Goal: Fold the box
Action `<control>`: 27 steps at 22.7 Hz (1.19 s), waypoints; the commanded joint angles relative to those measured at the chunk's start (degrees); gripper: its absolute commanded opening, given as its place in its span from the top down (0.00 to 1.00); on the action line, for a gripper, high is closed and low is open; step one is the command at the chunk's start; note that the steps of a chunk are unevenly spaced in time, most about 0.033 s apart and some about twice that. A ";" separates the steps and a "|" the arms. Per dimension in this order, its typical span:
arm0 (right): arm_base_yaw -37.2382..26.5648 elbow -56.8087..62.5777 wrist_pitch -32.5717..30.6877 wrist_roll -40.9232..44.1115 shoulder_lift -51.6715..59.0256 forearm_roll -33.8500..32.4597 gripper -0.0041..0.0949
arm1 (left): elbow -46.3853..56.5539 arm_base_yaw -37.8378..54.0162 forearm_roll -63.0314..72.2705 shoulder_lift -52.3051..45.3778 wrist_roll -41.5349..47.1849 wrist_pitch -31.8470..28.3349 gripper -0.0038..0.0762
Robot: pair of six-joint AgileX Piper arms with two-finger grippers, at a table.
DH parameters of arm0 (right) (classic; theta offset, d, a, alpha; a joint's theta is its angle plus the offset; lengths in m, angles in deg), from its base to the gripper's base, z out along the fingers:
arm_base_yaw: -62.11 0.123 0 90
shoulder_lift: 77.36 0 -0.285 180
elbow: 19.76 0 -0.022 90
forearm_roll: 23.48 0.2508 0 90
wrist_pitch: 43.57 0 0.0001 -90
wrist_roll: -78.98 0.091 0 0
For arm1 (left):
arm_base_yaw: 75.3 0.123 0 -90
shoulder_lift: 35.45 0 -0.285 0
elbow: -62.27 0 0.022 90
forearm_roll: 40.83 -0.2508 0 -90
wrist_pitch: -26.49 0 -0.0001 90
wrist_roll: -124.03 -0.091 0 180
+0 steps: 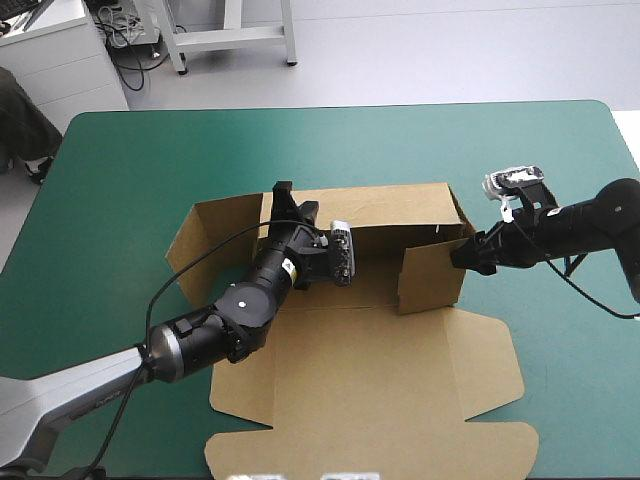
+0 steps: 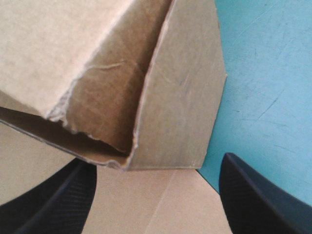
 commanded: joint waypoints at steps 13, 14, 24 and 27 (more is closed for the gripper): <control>10.30 6.68 18.76 -13.76 0.50 6.50 0.30 | -1.37 -0.17 0.64 -1.66 0.99 0.95 0.99; 10.63 6.68 21.15 -13.76 0.61 6.36 0.30 | -1.37 -0.17 2.04 -1.66 -0.59 1.14 0.99; 10.63 3.73 19.04 -14.27 0.61 4.92 0.76 | -1.37 -0.17 11.33 -0.29 -11.62 1.88 0.99; 10.63 3.73 17.48 -14.16 0.61 4.92 0.93 | -1.37 -0.17 11.33 -0.29 -11.49 1.65 0.99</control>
